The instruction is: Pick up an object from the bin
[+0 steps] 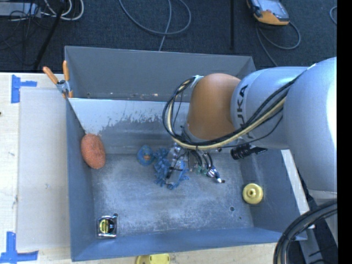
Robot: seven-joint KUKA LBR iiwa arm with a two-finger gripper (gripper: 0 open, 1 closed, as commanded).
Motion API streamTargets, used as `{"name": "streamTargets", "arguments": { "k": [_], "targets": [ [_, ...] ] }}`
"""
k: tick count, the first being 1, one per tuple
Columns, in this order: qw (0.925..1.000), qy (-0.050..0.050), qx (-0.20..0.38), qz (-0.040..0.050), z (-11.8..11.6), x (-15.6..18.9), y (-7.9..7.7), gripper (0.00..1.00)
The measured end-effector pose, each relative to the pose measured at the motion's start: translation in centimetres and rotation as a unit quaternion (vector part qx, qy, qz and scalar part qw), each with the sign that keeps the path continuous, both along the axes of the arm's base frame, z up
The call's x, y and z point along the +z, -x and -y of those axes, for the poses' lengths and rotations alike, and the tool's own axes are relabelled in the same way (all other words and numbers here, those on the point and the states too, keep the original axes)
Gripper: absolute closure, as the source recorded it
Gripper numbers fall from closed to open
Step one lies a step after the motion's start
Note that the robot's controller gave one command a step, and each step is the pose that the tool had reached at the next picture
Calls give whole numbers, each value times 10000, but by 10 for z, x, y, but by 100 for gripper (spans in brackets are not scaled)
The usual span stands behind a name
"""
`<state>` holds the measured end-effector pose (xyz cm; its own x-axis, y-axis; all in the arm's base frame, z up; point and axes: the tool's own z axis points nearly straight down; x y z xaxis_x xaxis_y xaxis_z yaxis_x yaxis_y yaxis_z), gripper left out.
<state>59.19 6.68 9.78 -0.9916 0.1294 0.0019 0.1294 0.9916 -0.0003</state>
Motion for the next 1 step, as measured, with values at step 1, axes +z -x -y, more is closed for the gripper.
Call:
{"name": "streamTargets", "arguments": {
  "k": [1],
  "targets": [
    [10000, 0, -1, 0, 0, 0, 0, 100]
  ]
}}
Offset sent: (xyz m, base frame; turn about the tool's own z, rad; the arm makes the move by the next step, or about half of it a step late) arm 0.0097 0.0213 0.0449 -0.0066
